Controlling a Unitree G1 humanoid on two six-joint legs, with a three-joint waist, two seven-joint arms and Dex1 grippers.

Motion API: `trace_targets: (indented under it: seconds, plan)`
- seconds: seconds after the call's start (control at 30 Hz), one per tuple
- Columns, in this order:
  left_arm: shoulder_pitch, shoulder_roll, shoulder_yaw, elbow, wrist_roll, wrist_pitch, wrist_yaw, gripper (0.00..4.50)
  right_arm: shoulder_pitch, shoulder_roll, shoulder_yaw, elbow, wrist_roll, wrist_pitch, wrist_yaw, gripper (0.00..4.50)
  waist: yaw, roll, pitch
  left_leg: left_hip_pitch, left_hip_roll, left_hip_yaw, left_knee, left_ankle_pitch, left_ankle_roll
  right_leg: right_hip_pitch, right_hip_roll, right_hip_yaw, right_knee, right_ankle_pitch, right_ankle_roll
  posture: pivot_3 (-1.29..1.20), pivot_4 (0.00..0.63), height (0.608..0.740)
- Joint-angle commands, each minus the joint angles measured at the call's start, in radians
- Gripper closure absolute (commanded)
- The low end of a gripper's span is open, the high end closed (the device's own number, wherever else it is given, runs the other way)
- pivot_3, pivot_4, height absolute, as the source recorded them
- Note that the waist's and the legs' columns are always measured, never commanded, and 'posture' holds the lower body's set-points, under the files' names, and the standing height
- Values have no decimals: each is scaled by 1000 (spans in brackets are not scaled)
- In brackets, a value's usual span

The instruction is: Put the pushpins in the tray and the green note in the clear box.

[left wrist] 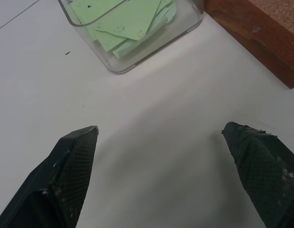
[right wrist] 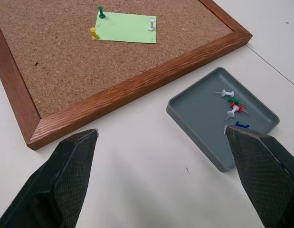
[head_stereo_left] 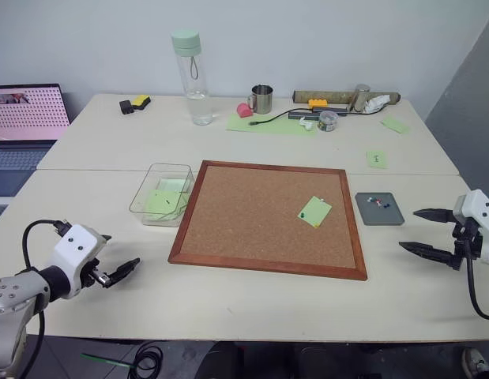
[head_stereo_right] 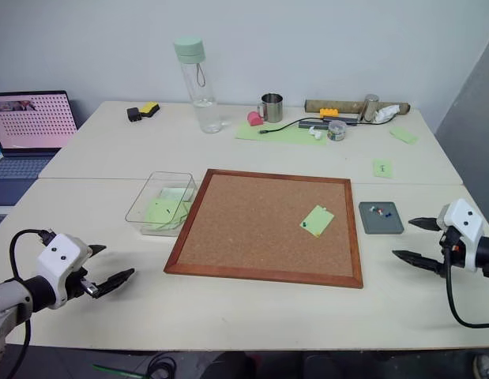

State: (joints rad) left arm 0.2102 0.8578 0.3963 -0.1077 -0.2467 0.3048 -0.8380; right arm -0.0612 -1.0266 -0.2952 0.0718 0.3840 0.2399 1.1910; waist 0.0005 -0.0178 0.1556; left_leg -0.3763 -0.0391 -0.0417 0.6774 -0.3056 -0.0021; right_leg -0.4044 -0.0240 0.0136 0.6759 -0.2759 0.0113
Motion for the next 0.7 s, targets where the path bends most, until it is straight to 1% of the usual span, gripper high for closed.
trace_targets:
  seconds: [0.03,0.3,0.4,0.47,0.6,0.67,0.7]
  plan:
    - [-8,13,5,-26,-9,10,-9,25,-2,-10,-42,-37,15,-2,-3,0,0,0,0,0,0,0,0,0,0,0,0,0,0,0,0,0,150,740]
    - [-5,5,-20,-92,-21,43,-24,25,31,3,-52,-75,23,16,-12,0,1,0,0,0,0,0,0,0,0,0,0,0,0,0,0,0,150,740]
    - [-22,5,-32,-119,-46,56,-42,25,48,7,-58,-96,26,24,-17,0,1,0,0,0,0,0,0,0,0,0,0,0,0,0,0,0,150,740]
    - [-47,14,-47,-152,-73,73,-63,369,52,11,-60,-110,29,29,-21,0,1,0,0,0,0,0,0,0,0,0,0,0,0,0,0,0,150,740]
    - [-137,29,-125,-241,-119,146,-97,1077,26,44,-47,-138,31,30,-62,0,3,0,0,0,0,0,1,0,0,0,0,0,0,0,0,0,150,740]
    - [-188,16,-160,-264,-122,167,-83,1524,14,63,-43,-153,35,34,-79,0,3,0,0,-1,0,0,1,0,0,0,0,0,0,0,0,0,150,740]
    - [-242,-10,-200,-283,-130,181,-68,1720,2,79,-37,-173,41,40,-95,0,2,0,0,-1,0,0,1,0,0,0,0,0,0,0,0,0,150,740]
